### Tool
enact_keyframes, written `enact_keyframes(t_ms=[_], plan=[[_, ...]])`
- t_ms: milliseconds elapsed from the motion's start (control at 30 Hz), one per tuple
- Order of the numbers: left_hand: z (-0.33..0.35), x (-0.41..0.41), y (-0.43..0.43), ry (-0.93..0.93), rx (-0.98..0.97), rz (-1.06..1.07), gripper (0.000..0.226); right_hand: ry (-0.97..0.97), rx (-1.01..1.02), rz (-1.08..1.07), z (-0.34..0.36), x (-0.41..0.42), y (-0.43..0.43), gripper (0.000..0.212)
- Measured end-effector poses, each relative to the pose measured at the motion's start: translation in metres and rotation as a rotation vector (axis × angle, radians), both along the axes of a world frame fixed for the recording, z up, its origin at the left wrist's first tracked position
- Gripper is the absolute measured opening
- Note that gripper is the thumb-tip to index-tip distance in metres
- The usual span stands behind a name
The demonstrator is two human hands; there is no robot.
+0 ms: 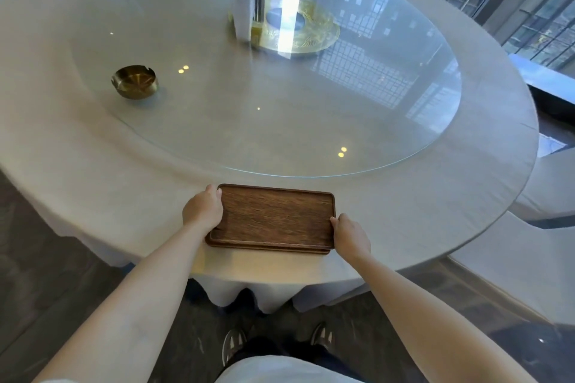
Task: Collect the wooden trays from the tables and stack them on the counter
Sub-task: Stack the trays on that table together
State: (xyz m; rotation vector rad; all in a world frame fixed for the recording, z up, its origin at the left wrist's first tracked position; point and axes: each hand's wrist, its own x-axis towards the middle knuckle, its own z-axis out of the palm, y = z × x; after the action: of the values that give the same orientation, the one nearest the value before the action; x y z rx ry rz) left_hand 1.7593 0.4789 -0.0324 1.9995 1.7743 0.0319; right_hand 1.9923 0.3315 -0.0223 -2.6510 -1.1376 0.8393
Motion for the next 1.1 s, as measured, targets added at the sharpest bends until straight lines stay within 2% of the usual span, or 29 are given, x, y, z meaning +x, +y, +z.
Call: enact_keyframes(t_ms=[333,1100], plan=[[-0.006,-0.003,-0.001,0.020,-0.059,0.013,0.041,-0.072,-0.038,0.066,-0.003,-0.005,-0.001,0.032],[-0.007,-0.003,0.001,0.069,-0.022,0.021,0.042,-0.038,-0.056,0.119,0.003,-0.008,-0.004,0.029]])
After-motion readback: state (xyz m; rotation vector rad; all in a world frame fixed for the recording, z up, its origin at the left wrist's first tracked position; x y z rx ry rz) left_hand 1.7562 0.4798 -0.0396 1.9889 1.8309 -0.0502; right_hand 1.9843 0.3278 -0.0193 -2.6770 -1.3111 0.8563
